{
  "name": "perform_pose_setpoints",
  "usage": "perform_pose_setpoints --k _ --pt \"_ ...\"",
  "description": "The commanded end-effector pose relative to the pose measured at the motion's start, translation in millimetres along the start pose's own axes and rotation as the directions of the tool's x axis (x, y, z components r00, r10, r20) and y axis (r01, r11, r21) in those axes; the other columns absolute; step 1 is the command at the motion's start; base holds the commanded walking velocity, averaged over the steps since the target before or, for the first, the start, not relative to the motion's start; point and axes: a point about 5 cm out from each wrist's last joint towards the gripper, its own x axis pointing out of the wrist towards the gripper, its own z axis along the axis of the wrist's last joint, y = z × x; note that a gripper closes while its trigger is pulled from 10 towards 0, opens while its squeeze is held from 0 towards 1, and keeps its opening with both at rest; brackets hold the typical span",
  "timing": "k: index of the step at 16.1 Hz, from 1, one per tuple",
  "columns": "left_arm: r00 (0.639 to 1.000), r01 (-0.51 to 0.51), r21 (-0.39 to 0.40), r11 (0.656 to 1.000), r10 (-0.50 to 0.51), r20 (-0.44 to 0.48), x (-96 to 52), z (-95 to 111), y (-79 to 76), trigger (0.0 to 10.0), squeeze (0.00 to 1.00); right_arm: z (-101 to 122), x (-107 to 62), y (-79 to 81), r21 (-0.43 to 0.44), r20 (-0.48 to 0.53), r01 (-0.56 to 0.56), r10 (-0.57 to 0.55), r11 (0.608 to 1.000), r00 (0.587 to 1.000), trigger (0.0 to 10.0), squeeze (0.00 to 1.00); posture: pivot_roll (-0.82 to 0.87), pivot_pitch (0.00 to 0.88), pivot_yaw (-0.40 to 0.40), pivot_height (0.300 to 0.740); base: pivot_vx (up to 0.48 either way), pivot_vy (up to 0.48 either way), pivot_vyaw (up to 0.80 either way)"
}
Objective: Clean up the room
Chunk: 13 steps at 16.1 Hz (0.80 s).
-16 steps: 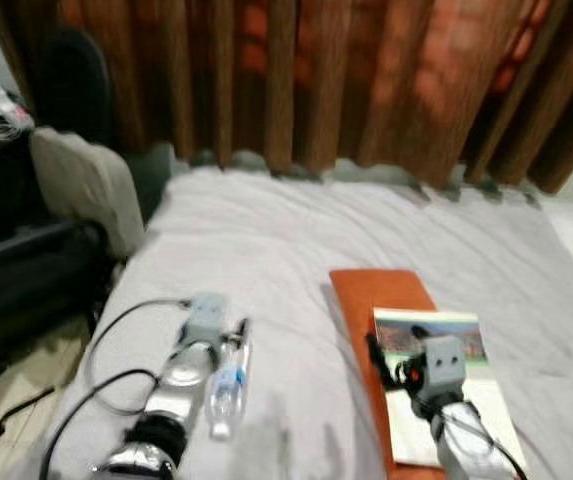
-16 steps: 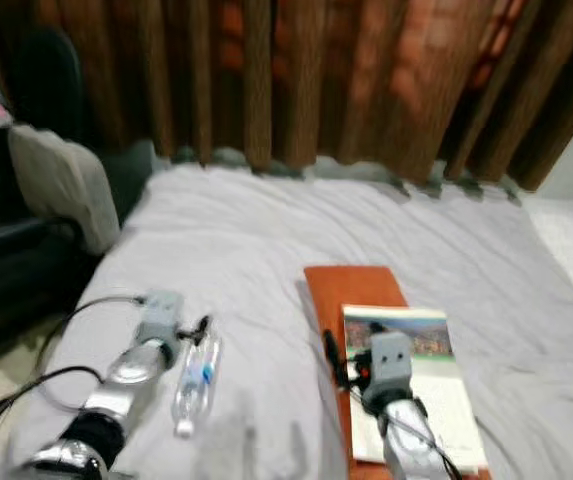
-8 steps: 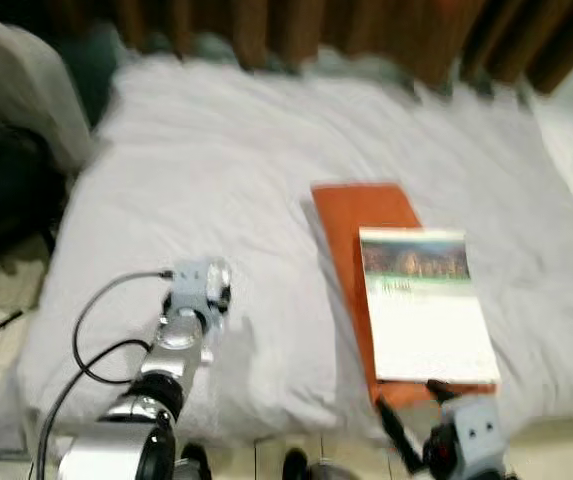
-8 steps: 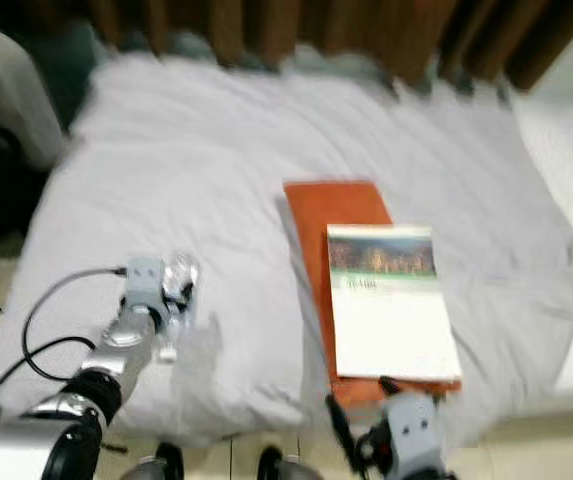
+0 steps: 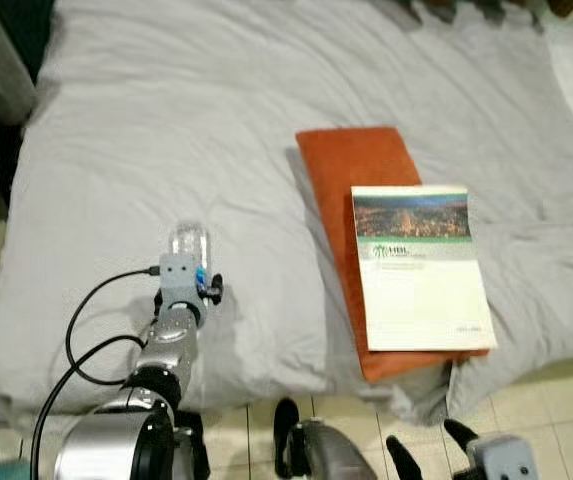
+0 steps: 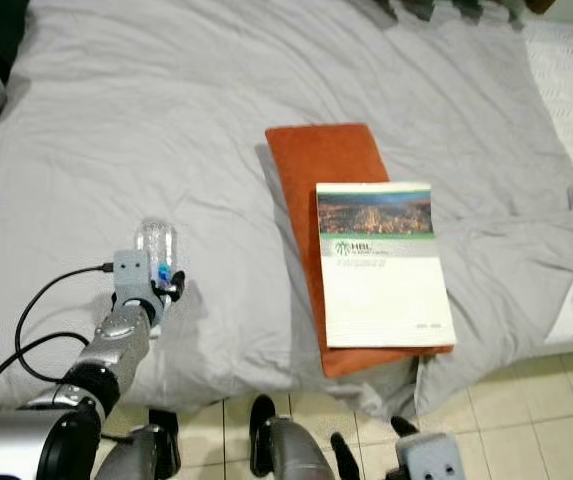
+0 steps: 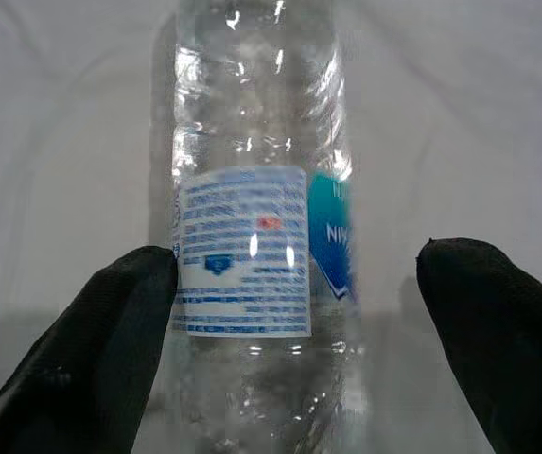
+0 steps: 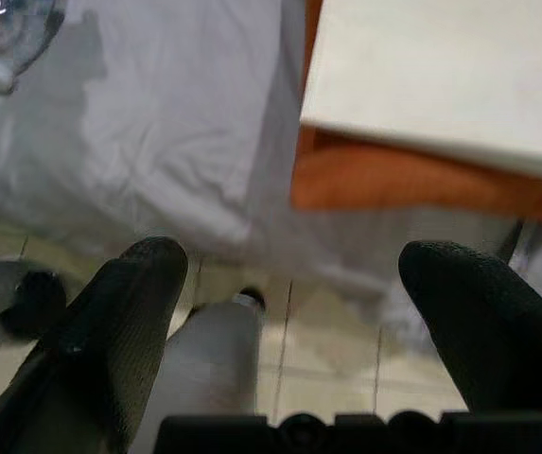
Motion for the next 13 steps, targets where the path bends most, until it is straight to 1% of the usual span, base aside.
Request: perform_pose_setpoints --k 1,2,3,4,6,7,9,13 --pt "0.995 -0.011 0.008 1.0 0.011 -0.096 -5.6 -24.5 -1.2 10.0 0.0 -0.2 -7.5 0.2 0.001 -0.029 -0.002 0.002 1.0 1.0 10.0 0.0 -0.39 0.585 -0.204 0.74 0.0 0.0 0.0" --pt "0.994 -0.012 0.006 1.0 0.013 -0.106 -6.2 -27.0 -0.4 10.0 0.0 0.6 -10.3 3.8 0.004 -0.035 -0.012 0.012 1.0 0.999 10.0 0.0 -0.41 0.589 -0.205 0.74 0.0 0.0 0.0" --pt "0.994 -0.012 0.006 1.0 0.013 -0.106 -6.2 -27.0 -0.4 10.0 0.0 0.6 -10.3 3.8 0.004 -0.035 -0.012 0.012 1.0 0.999 10.0 0.0 -0.41 0.589 -0.205 0.74 0.0 0.0 0.0" --pt "0.991 -0.013 -0.007 1.0 0.011 -0.132 -7.6 -32.5 1.5 10.0 0.0 0.7 -15.6 8.2 0.012 -0.051 -0.021 0.021 1.0 0.998 10.0 0.0 -0.41 0.584 -0.196 0.74 0.0 0.0 0.0" --pt "0.99 -0.006 -0.003 1.0 0.005 -0.141 -8.1 -34.3 1.6 10.0 0.0 0.4 -17.0 8.9 0.014 -0.056 -0.021 0.021 1.0 0.998 10.0 0.0 -0.41 0.58 -0.194 0.74 0.0 0.0 0.0" --pt "0.988 0.008 0.035 0.999 -0.002 -0.153 -8.5 -36.2 2.1 0.0 0.0 1.0 -17.6 6.8 0.014 -0.059 -0.014 0.014 1.0 0.998 10.0 0.0 -0.42 0.571 -0.188 0.74 0.0 0.0 0.0" --pt "0.987 0.01 0.054 0.998 -0.001 -0.158 -8.6 -36.9 3.1 0.0 0.0 1.7 -17.7 5.3 0.013 -0.06 -0.009 0.01 1.0 0.998 10.0 0.0 -0.42 0.565 -0.185 0.74 0.0 0.0 0.0" --pt "0.987 0.01 0.041 0.999 -0.003 -0.163 -8.0 -35.7 5.4 0.0 0.0 1.8 -18.1 2.7 0.01 -0.064 0.002 -0.001 1.0 0.998 10.0 0.0 -0.42 0.556 -0.187 0.74 0.0 0.0 0.0"
